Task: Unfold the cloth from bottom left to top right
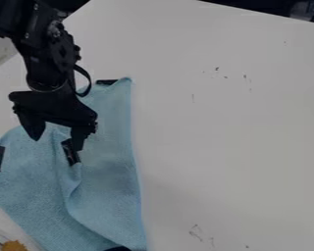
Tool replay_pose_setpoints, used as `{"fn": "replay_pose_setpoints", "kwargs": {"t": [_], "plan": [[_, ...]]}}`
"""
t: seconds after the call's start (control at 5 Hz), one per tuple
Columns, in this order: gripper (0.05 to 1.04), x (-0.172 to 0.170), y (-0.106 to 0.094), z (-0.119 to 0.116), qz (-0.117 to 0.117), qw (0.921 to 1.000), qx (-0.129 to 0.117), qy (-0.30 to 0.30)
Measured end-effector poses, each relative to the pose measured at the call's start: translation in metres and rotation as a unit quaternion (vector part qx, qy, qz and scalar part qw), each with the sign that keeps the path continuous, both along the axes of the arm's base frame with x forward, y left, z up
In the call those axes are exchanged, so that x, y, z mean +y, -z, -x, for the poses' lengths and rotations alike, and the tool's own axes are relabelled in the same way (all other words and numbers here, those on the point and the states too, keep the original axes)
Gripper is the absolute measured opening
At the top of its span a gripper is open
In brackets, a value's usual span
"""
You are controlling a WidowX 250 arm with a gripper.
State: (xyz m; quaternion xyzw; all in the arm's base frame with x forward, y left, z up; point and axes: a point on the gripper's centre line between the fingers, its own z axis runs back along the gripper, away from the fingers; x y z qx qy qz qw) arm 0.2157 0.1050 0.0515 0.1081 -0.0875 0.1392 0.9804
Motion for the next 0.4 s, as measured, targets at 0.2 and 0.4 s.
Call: {"fn": "replay_pose_setpoints", "kwargs": {"t": [0.2,0.4], "plan": [[1.000,-0.0004,0.0093,-0.0021,0.008,0.9998,0.017,0.000],[1.000,-0.0039,0.0189,-0.0082,0.018,0.9993,0.030,0.010]]}}
